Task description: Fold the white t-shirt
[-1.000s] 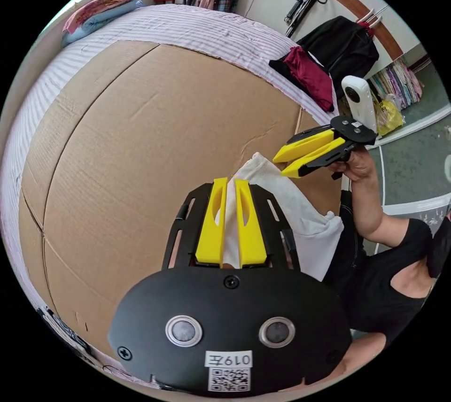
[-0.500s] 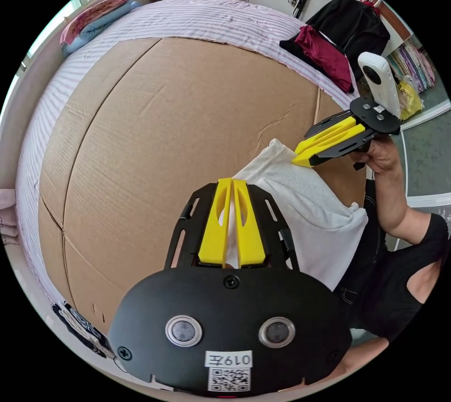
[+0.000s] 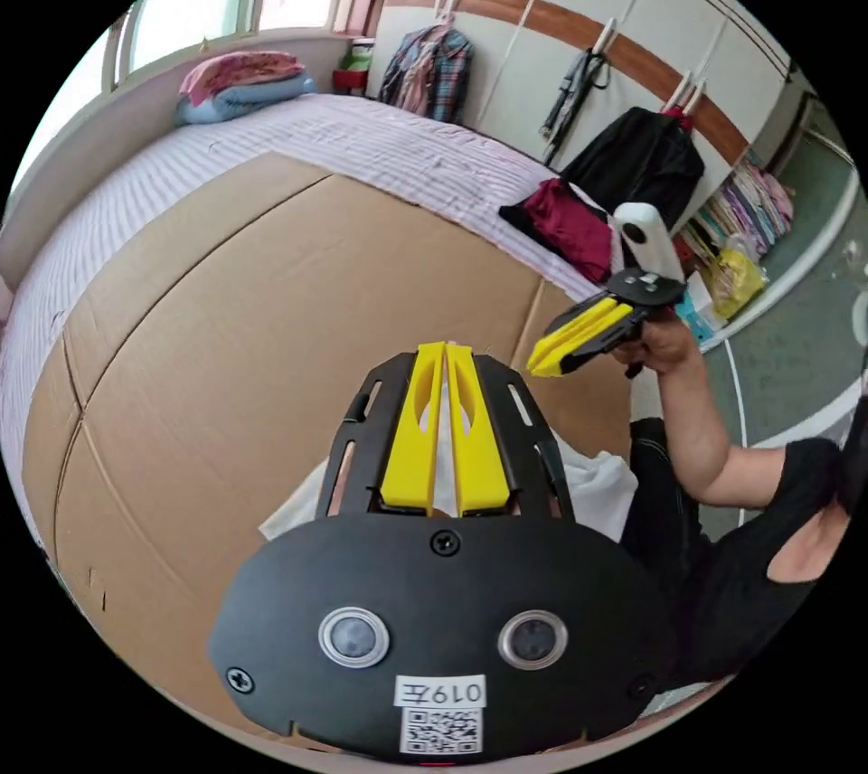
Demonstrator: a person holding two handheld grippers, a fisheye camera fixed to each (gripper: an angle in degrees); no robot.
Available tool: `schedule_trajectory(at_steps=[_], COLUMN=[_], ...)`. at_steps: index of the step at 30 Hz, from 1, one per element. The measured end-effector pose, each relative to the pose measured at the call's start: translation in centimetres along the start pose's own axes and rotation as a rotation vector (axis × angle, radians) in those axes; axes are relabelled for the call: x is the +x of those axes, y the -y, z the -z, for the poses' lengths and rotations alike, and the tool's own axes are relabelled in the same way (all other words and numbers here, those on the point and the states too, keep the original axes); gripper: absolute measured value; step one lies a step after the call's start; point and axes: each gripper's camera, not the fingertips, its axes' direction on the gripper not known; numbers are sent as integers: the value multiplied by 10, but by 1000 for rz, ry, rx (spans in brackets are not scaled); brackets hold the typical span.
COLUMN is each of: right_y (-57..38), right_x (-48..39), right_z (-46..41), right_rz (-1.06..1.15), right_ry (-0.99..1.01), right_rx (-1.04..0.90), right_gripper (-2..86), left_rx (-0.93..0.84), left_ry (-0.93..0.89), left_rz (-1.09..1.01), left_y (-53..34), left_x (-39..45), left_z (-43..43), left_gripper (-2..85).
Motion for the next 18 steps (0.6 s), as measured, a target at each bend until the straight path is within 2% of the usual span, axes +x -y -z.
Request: schedule_trajectory(at_steps=[2, 6, 10, 14, 18], right_y=[-16, -41, -69, -77, -79], right_x=[-9, -17, -23, -35, -41], right_z=[0, -1, 2, 1, 4], right_rz=[25, -7, -43, -52, -49], right_ry=[69, 45, 111, 73, 87], right_rx=[-48, -67, -33, -58, -47], right_gripper=[55, 64, 66, 78, 79], left_rx=[2, -66, -142, -179, -232], left_ry=[8, 89, 150, 111, 191], left_rz=[-106, -245, -351, -400, -486], left_y=[-30, -90, -122, -133, -142], left_x=[54, 148, 204, 253, 305], left_z=[-1, -14, -34, -54, -76], left_gripper=[9, 13, 21, 50, 81])
